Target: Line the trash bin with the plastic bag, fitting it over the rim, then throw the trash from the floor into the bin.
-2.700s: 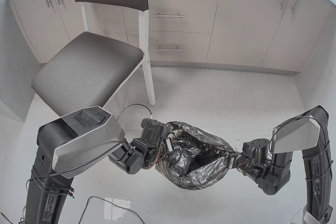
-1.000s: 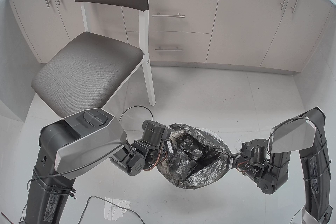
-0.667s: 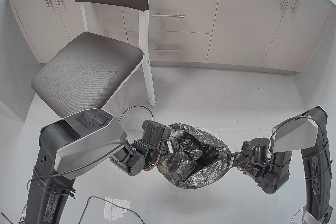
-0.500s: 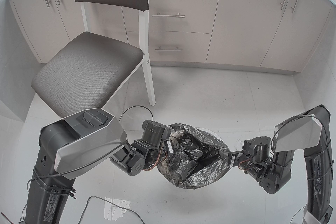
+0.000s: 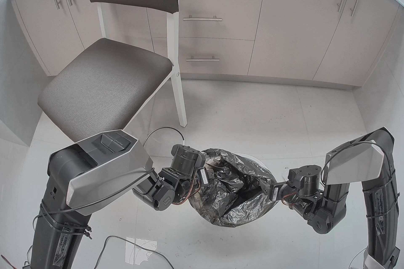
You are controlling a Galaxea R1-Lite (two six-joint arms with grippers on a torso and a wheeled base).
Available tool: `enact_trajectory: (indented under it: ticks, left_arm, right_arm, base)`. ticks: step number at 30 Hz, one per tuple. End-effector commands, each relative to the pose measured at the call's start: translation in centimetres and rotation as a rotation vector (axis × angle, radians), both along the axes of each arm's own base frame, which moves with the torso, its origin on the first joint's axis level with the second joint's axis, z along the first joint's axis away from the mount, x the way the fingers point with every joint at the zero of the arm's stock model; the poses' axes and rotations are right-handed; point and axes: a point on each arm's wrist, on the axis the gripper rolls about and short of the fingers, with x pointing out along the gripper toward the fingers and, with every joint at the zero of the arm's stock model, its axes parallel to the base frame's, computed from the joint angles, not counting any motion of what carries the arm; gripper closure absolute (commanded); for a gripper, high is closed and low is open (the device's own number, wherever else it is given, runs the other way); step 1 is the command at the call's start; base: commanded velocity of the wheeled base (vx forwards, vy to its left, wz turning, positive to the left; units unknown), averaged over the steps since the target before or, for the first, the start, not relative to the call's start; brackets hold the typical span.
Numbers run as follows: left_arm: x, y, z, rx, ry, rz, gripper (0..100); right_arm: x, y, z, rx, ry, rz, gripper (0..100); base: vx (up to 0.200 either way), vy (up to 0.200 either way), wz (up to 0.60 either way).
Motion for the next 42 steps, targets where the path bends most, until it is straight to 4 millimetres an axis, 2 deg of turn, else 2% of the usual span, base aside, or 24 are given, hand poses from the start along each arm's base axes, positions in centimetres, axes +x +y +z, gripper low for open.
enact_trajectory:
  ticks: [1,4,7,12,14,16,20,27,33,42]
  left_arm:
    - [0.0,0.0,-0.2,0.003,0.004,0.0,0]
    - [-0.3,0.1,-0.1,0.008,0.011,-0.001,0]
    - [-1.3,0.6,-0.1,0.019,0.034,-0.004,0]
    - [-3.2,0.4,1.1,0.009,0.043,-0.023,0]
    - [-3.6,0.3,1.4,0.0,0.043,-0.023,0]
    - [-4.7,0.4,2.4,-0.038,0.047,-0.023,0]
    - [-5.4,-0.1,2.5,-0.063,0.028,-0.044,0]
    - [-5.3,-0.4,1.7,-0.069,0.024,-0.064,0]
    - [-5.2,-0.6,1.1,-0.068,0.038,-0.075,0]
    - [-5.2,-0.6,0.8,-0.064,0.04,-0.075,0]
  right_arm:
    - [0.2,0.4,-0.2,0.005,-0.014,0.007,0]
    - [-0.3,0.4,0.3,0.004,-0.013,0.015,0]
    - [-2.0,0.3,0.9,-0.003,0.02,0.042,0]
    - [-4.9,1.1,2.0,0.0,0.07,0.153,0]
    - [-5.4,1.3,2.0,0.001,0.08,0.176,0]
    - [-6.3,2.1,1.7,-0.002,0.103,0.223,0]
    - [-6.2,2.3,0.5,-0.013,0.132,0.226,0]
    - [-4.7,2.2,-2.2,0.024,0.175,0.178,0]
    - [-3.8,2.3,-3.1,0.038,0.173,0.183,0]
    - [-4.1,1.7,-3.7,0.024,0.201,0.165,0]
  base:
    - [0.0,0.0,0.0]
    - [0.0,0.0,0.0]
    - [0.0,0.0,0.0]
    - [0.0,0.0,0.0]
    - [0.0,0.0,0.0]
    - [0.0,0.0,0.0]
    - [0.0,0.0,0.0]
    - [0.0,0.0,0.0]
    - [0.0,0.0,0.0]
    - [0.0,0.0,0.0]
